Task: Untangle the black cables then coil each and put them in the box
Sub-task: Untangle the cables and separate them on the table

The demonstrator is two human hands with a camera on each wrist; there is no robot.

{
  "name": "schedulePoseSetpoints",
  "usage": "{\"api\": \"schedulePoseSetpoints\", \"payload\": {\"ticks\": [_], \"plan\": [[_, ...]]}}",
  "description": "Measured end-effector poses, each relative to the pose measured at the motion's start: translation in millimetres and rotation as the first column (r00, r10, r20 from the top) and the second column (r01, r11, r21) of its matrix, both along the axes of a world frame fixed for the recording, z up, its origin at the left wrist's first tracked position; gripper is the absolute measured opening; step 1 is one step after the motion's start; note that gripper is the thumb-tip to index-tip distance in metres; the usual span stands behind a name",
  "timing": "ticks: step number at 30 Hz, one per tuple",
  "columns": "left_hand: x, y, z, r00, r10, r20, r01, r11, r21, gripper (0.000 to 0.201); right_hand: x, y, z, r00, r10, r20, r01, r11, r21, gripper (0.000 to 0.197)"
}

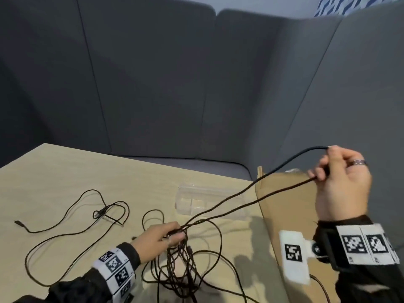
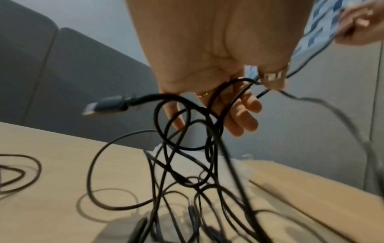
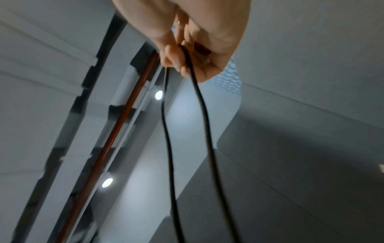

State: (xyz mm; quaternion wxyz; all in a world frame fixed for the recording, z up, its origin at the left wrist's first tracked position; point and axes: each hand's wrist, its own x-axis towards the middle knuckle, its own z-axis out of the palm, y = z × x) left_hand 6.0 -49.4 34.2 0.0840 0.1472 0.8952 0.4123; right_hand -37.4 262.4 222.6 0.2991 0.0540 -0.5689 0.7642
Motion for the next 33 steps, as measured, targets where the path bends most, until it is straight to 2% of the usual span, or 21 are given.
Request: {"api": "schedulePoseSetpoints", "payload": {"ticks": [2,3,4,5,7,8,11,12,14,15,16,17,18,19,22,23,26,27,28,30,33], "plan": [[-4.8,-0.2,7.2,0.999,0.021,-0.031,-0.020,1.000,0.014,0.022,-12.8,12.9,-14.5,0.994,-0.066,0.082,0.070,0.996,-0.051,0.019],[-6.1,-1.0,8.6,0.998,0.020,-0.051,-0.020,1.000,0.003,0.026,-18.5,18.2,-24.0,0.987,-0.089,0.133,0.089,0.996,0.007,0.017],[-4.4,-1.0,12.1,0.998,0.020,-0.056,-0.021,1.000,-0.015,0.028,-21.9,22.2,-33.9,0.973,-0.130,0.192,0.102,0.983,0.151,0.012],[-3.1,-0.5,14.4,0.998,0.012,-0.059,-0.013,1.000,-0.027,0.026,-22.9,23.2,-44.8,0.947,-0.198,0.253,0.089,0.918,0.385,0.007],[0.7,2.6,19.8,0.997,-0.006,-0.081,0.004,0.999,-0.032,0.021,-15.9,14.5,-67.7,0.890,-0.393,0.232,0.028,0.554,0.832,0.029],[3.0,6.3,24.3,0.995,-0.022,-0.098,0.019,0.999,-0.035,0.019,-7.5,3.8,-76.9,0.903,-0.398,0.163,0.006,0.390,0.921,0.046],[3.5,18.3,35.3,0.988,-0.055,-0.142,0.055,0.998,-0.007,0.017,22.4,-42.1,-91.6,0.987,-0.134,0.083,-0.052,0.220,0.974,0.085],[4.2,22.2,40.5,0.984,-0.066,-0.164,0.066,0.998,-0.006,0.021,28.1,-55.1,-96.0,0.996,-0.078,0.036,-0.027,0.111,0.993,0.090],[5.1,27.1,48.8,0.975,-0.081,-0.206,0.081,0.997,-0.012,0.020,30.8,-75.6,-98.0,0.999,0.009,-0.043,0.044,-0.133,0.990,0.082],[4.9,28.2,52.3,0.970,-0.078,-0.228,0.078,0.997,-0.011,0.015,27.8,-81.1,-98.7,0.997,0.049,-0.065,0.074,-0.234,0.969,0.064],[5.4,29.1,57.3,0.967,-0.072,-0.244,0.074,0.997,-0.001,0.013,24.9,-83.0,-98.0,0.994,0.095,-0.046,0.073,-0.301,0.951,0.040],[5.6,29.2,61.7,0.965,-0.066,-0.254,0.074,0.997,0.025,0.013,22.2,-81.0,-94.9,0.989,0.149,-0.005,0.053,-0.325,0.944,0.028],[5.6,27.7,64.9,0.966,-0.062,-0.252,0.078,0.996,0.052,0.015,17.9,-76.9,-93.6,0.979,0.188,0.078,-0.009,-0.342,0.940,0.040],[4.9,25.1,65.0,0.967,-0.066,-0.245,0.083,0.995,0.063,0.017,15.9,-73.9,-89.1,0.962,0.223,0.157,-0.083,-0.310,0.947,0.056],[-0.5,15.7,54.1,0.987,-0.094,-0.128,0.093,0.996,-0.014,0.014,12.9,-62.1,-70.7,0.948,0.276,0.160,-0.147,-0.067,0.987,0.082],[-2.3,10.8,45.4,0.993,-0.087,-0.079,0.082,0.995,-0.064,0.013,10.4,-57.7,-60.8,0.951,0.272,0.146,-0.169,0.060,0.984,0.075],[-4.5,-10.7,13.2,0.998,-0.017,0.056,0.026,0.986,-0.167,0.018,-2.6,-30.9,-24.4,0.983,0.162,-0.083,-0.038,0.628,0.777,0.037],[-4.5,-18.6,3.9,0.996,0.009,0.088,0.007,0.984,-0.179,0.022,-7.7,-19.3,-12.5,0.989,0.106,-0.102,-0.016,0.765,0.644,0.032],[-3.7,-24.4,-1.7,0.993,0.026,0.113,-0.006,0.984,-0.176,0.030,-13.2,-7.0,-3.7,0.995,0.050,-0.089,0.006,0.845,0.535,0.030],[-3.8,-29.6,-7.5,0.988,0.048,0.147,-0.031,0.992,-0.120,0.036,-22.2,14.4,2.8,0.999,-0.041,-0.030,0.050,0.898,0.437,0.027],[-6.7,-29.2,-3.2,0.997,0.045,0.067,-0.036,0.990,-0.136,0.027,-32.0,33.6,-13.3,0.978,-0.208,0.012,0.170,0.831,0.530,0.026]]}}
